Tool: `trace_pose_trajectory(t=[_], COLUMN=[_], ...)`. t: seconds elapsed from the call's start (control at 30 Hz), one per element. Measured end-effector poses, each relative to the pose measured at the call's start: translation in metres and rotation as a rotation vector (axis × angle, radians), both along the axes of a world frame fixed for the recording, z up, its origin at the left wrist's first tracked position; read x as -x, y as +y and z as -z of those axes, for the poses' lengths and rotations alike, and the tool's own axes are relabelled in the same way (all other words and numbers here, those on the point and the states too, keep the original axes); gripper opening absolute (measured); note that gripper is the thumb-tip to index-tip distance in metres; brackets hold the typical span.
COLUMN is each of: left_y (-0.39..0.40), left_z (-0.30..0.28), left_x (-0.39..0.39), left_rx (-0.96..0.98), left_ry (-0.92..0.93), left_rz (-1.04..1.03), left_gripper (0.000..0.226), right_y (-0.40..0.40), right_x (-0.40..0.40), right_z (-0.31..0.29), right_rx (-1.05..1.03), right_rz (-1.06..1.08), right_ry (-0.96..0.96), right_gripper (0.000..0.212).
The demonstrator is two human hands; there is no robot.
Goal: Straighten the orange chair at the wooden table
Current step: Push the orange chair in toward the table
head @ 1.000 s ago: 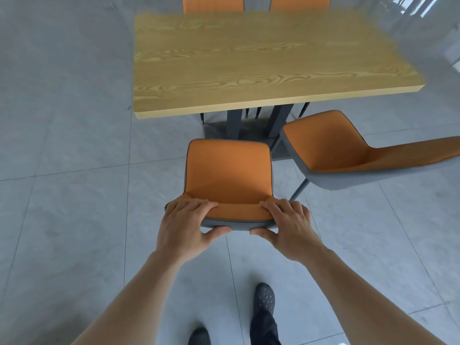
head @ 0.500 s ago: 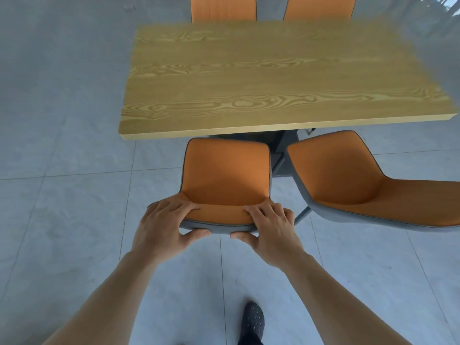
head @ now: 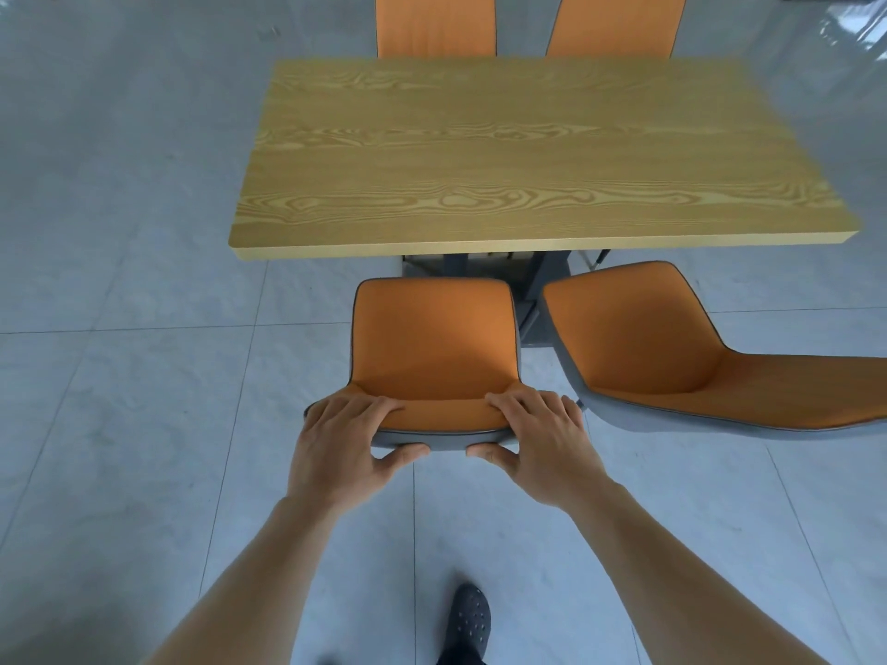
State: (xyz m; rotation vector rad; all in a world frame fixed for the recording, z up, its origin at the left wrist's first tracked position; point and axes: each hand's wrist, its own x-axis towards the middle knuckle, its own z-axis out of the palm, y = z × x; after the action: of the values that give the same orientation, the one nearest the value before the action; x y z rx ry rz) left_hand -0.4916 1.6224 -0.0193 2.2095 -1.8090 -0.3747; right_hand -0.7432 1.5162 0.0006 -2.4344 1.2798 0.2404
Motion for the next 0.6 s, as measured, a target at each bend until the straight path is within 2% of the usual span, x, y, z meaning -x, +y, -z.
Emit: trace_pose_trajectory(t=[0.23, 0.6], left_y=[0.001, 0.001], left_z=[0.002, -0.001], left_x=[-0.001, 0.016], left_rx=[-0.004, -0.005], left_ry=[-0.001, 0.018], left_rz=[-0.002, -0.014], left_gripper=[0.069, 0.066], right_y=[0.002, -0.007], right_x=[-0.003, 0.012], right_z=[0.0, 0.003], right_rx=[0.012, -0.014], right_rz=[0.002, -0.015], right_ry=[0.03, 0.019], right_gripper=[0.099, 0.091])
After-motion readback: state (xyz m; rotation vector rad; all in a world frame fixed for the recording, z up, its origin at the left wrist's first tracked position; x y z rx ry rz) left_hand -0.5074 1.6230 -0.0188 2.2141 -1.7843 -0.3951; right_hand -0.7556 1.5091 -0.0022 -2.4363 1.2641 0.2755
